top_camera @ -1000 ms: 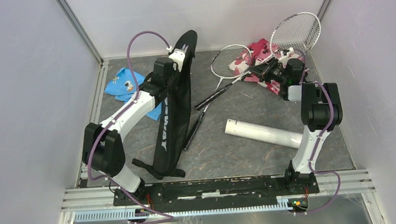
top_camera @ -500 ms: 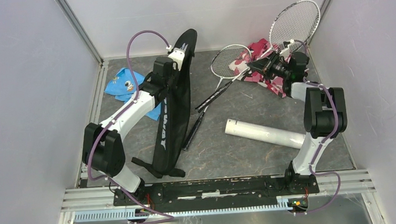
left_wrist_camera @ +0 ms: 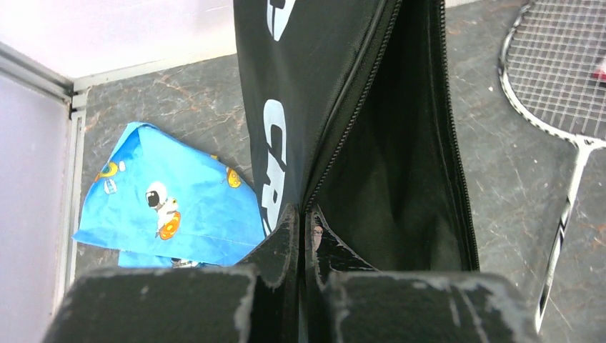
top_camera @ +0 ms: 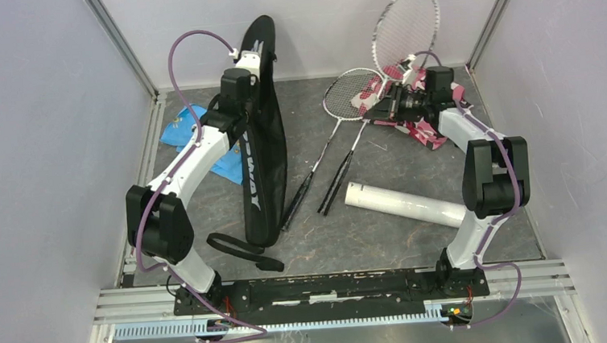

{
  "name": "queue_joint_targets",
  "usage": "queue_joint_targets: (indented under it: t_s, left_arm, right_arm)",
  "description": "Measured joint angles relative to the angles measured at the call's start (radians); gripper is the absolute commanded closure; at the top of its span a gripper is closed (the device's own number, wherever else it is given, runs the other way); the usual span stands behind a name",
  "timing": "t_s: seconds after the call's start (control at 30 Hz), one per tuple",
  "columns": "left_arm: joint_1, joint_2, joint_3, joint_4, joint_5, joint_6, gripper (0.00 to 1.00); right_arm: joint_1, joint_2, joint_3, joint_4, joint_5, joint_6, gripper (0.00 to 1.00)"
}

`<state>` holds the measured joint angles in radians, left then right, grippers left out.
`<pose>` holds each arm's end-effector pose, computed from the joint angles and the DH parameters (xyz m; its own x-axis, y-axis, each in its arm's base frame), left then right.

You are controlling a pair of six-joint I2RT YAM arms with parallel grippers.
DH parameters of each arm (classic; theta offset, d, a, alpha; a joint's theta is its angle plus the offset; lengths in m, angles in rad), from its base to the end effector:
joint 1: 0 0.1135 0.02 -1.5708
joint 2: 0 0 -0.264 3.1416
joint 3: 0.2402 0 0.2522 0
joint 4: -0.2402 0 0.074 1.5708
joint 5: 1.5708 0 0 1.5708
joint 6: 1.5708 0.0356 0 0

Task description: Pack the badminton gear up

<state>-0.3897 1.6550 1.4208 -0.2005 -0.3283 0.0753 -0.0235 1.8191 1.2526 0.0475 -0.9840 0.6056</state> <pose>0.3670 -0.1383 0.3327 -0.3818 0.2338 -0.8942 0.1182 0.9719 0.2036 0.4057 0.0201 0.2421 -0.8118 0.3344 -0.4788 -0.3013 0.4624 0.8339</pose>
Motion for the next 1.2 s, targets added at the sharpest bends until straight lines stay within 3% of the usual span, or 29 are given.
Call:
queue_joint_targets:
  t_s: [0.43,0.8,1.2]
  left_arm:
    - [0.092,0.021,0.021,-0.056,-0.002,-0.229,0.98]
    - [0.129,0.020,-0.015,-0.055,-0.002,-0.341,0.98]
    - [0.131,0.020,-0.016,-0.054,-0.002,-0.388,0.98]
  right_arm:
    - [0.297,0.000,0.102,-0.431,0.009,-0.328,0.96]
    - [0.454,0.026,0.106,-0.494,0.144,-0.428,1.00]
    - [0.528,0.028,0.110,-0.495,0.265,-0.454,1.00]
